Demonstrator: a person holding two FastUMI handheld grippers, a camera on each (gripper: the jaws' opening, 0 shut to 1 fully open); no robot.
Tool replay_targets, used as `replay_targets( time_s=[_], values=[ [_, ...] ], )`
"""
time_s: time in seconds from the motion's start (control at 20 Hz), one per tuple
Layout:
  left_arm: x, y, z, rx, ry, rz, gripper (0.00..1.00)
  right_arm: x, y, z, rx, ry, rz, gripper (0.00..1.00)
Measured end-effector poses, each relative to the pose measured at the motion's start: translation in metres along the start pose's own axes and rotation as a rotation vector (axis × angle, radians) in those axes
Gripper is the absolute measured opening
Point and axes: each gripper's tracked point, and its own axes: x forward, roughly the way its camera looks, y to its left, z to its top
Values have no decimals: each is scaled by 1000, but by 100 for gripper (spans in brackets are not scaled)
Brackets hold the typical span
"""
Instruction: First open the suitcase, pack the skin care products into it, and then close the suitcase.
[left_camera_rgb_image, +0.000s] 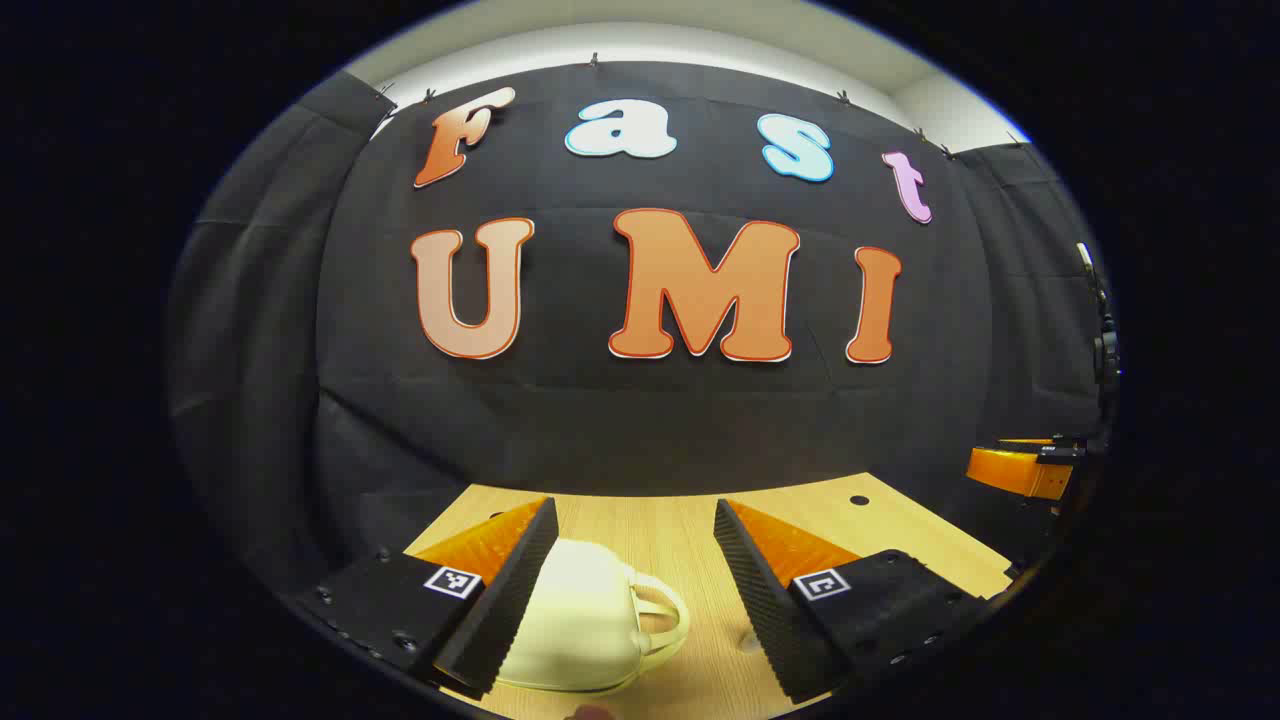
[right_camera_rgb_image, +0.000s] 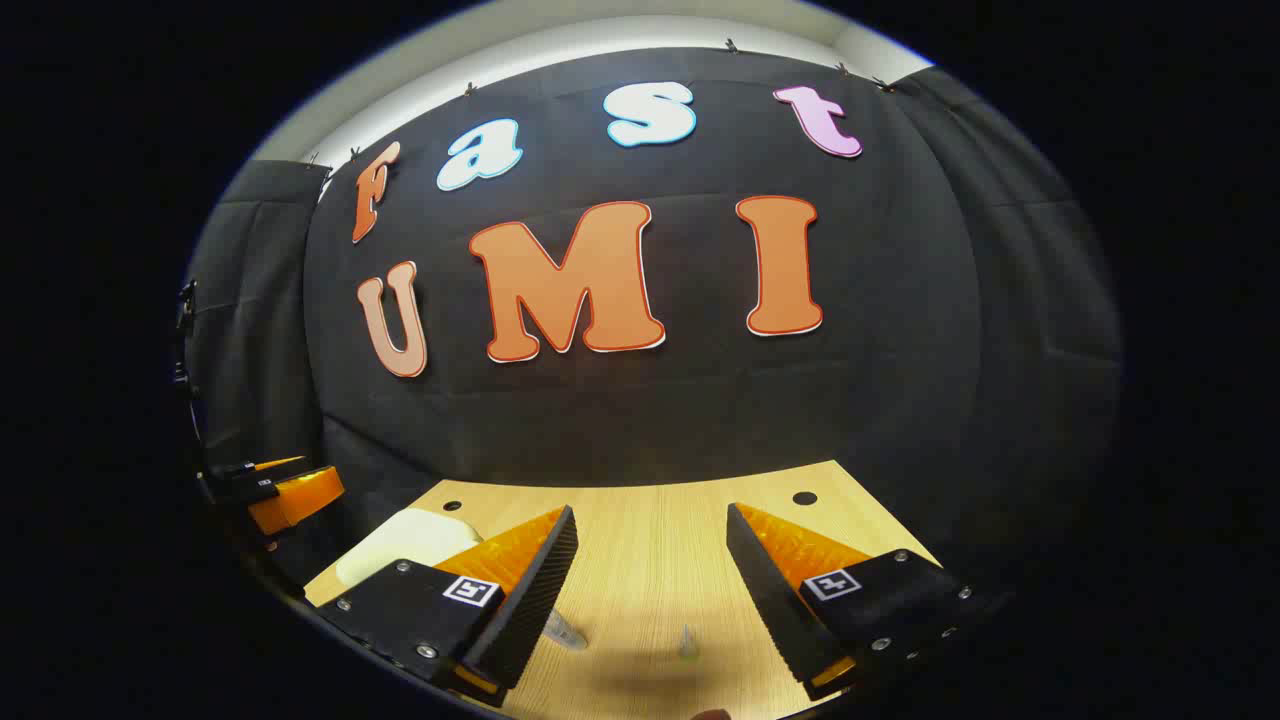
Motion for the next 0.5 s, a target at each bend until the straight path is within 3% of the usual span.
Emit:
replay_targets(
  time_s=[0.5],
  values=[
    [-1,2,-7,-15,22,-6,98,-5,0,-1,-7,4,-9,95]
  ],
)
